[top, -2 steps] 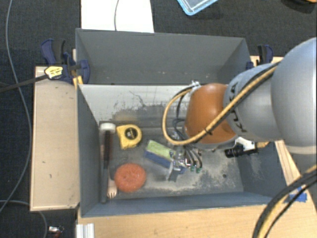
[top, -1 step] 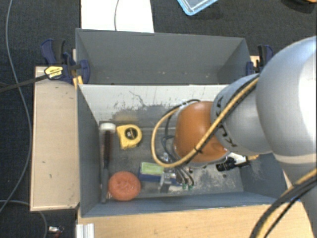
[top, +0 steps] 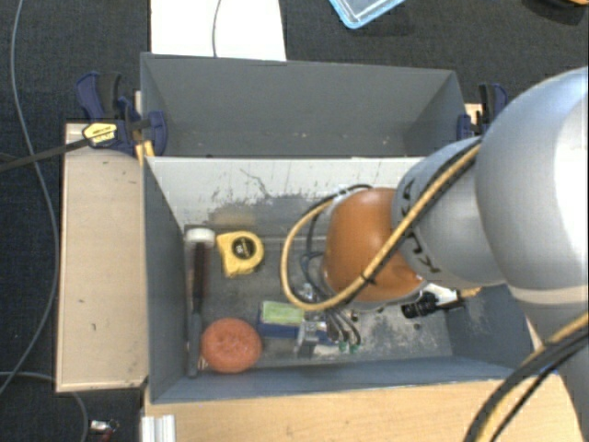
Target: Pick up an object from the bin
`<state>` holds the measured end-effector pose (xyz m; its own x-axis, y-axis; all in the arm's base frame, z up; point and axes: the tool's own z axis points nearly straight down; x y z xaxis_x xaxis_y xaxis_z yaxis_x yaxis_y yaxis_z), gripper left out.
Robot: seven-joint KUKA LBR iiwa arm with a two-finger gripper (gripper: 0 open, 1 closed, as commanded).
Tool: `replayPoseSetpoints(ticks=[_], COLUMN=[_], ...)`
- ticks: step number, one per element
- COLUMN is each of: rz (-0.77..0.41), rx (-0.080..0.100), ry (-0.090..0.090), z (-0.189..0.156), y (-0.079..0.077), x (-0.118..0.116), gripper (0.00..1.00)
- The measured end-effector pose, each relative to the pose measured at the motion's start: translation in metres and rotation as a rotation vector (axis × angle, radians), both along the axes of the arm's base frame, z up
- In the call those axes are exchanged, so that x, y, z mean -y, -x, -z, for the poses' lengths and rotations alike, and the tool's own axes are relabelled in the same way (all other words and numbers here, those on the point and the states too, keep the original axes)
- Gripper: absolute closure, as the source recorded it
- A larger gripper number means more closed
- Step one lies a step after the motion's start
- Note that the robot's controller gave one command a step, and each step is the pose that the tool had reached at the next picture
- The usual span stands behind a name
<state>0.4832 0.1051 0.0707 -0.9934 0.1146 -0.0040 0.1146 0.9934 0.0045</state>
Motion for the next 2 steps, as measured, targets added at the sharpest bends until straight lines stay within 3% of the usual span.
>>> replayPoseSetpoints(ticks=[1, 2], rz=[0.006, 0.007], rx=[-0.005, 0.006], ry=[0.001, -0.001], z=[-0.087, -0.137], y=[0.001, -0.002], x=[0.003, 0.003], gripper=[0.0, 0.0])
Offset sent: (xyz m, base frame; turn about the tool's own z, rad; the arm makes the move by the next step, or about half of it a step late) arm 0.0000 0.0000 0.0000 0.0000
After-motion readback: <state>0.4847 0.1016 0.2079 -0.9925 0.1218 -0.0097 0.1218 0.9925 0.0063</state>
